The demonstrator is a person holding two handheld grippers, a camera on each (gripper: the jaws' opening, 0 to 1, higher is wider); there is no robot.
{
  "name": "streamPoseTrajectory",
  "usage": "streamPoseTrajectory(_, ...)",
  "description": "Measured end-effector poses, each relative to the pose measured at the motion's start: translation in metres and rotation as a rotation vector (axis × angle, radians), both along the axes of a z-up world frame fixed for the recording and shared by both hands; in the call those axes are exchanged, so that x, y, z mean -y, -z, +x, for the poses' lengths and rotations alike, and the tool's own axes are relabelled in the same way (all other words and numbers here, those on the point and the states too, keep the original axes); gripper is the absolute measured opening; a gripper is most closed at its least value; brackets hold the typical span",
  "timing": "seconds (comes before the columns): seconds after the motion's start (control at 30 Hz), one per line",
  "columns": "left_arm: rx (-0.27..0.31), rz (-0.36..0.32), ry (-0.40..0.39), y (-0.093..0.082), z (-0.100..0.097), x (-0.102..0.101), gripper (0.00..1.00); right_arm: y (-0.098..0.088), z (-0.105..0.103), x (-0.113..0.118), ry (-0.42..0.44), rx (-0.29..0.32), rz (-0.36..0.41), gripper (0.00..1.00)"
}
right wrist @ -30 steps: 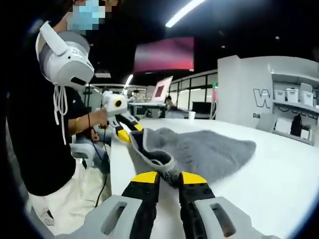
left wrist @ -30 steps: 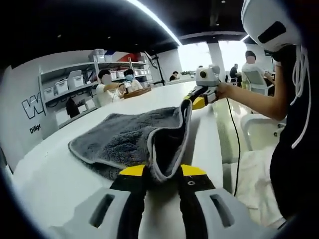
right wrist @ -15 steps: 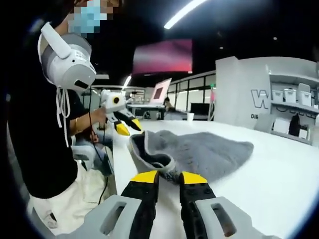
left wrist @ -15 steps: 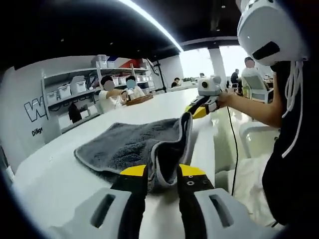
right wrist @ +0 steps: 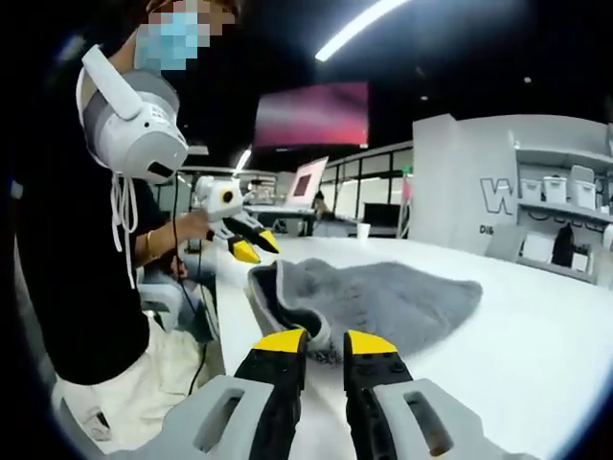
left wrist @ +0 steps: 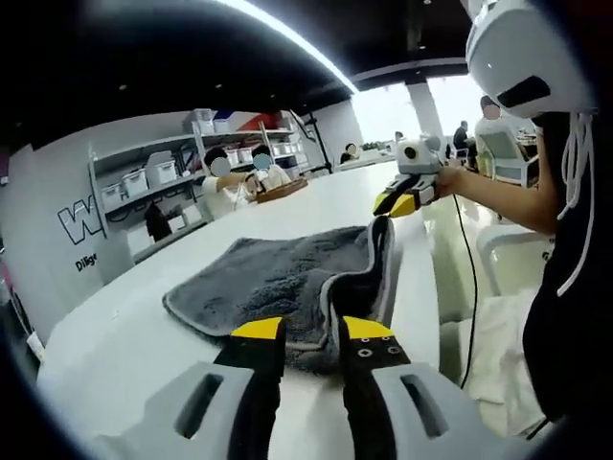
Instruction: Open the folded towel by lifting each exposed corner and separating the folded layers until the towel lies flat within the target outline without major curled edges
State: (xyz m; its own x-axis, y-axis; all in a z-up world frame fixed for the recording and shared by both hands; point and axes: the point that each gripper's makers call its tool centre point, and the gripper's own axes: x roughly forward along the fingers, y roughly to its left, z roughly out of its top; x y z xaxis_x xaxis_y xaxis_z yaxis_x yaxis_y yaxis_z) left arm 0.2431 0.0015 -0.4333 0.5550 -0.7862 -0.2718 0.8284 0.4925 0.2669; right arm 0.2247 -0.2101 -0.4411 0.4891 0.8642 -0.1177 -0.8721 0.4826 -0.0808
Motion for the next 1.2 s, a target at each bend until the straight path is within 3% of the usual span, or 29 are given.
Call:
streamPoseTrajectory(0.37,0.017,0.027,0.038,0.002,-0.001,0.012,0.19,-0.002,0.002,-0.003,-0.003,0.008,0.003,0.09)
streamPoseTrajectory(0.5,0.068,0.156,-0.011,0.012,0.01,0.001,0.18,0.0,0.003,-0.001,0.002,0.003,0.002,0.09)
streamPoseTrajectory(0.67,0.065,0.162,0.008,0.013,0.009,0.003,0.18,0.002,0.004,0.0,0.011,-0.004,0.009,0.09)
streamPoseTrajectory(0.83,0.052,0.179,0.085,0.022,0.0,0.014,0.18,0.0,0.004,-0.003,0.005,0.003,0.007,0.09)
streamPoseTrajectory(1.03,0.036,0.132,0.078,0.024,0.004,0.014,0.19,0.0,0.006,-0.005,0.012,-0.001,-0.009,0.1)
streamPoseTrajectory(1.2,0.05,0.154,0.095,0.028,0.0,0.016,0.18,0.0,0.0,-0.017,-0.016,0.002,-0.05,0.1)
